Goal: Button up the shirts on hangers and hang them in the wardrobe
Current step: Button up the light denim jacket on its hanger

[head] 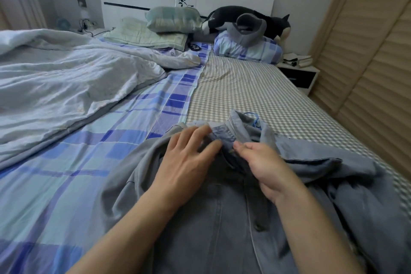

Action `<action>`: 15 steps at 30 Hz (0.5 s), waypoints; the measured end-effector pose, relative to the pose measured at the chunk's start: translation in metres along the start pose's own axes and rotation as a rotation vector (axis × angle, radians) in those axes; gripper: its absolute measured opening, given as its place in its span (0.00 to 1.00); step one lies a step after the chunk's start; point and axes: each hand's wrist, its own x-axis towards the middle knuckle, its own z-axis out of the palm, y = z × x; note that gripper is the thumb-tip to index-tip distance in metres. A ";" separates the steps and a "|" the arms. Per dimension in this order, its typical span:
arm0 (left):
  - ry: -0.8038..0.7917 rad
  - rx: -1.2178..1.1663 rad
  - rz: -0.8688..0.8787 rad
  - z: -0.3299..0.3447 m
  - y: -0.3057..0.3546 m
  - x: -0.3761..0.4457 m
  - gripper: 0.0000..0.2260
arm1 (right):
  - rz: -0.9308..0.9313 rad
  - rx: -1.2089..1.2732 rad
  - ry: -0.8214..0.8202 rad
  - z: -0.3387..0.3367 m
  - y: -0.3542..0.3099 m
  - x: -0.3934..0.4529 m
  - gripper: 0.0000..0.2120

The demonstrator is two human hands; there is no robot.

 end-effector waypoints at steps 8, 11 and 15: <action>-0.210 0.039 0.047 -0.017 0.016 0.007 0.07 | -0.043 -0.101 -0.037 -0.007 0.004 0.001 0.31; -0.152 -0.049 0.204 -0.040 0.025 0.008 0.05 | -0.113 -0.136 0.077 -0.008 0.000 0.000 0.20; -0.227 -0.080 0.299 -0.044 0.029 0.009 0.07 | -0.171 -0.320 0.164 -0.004 -0.010 -0.003 0.21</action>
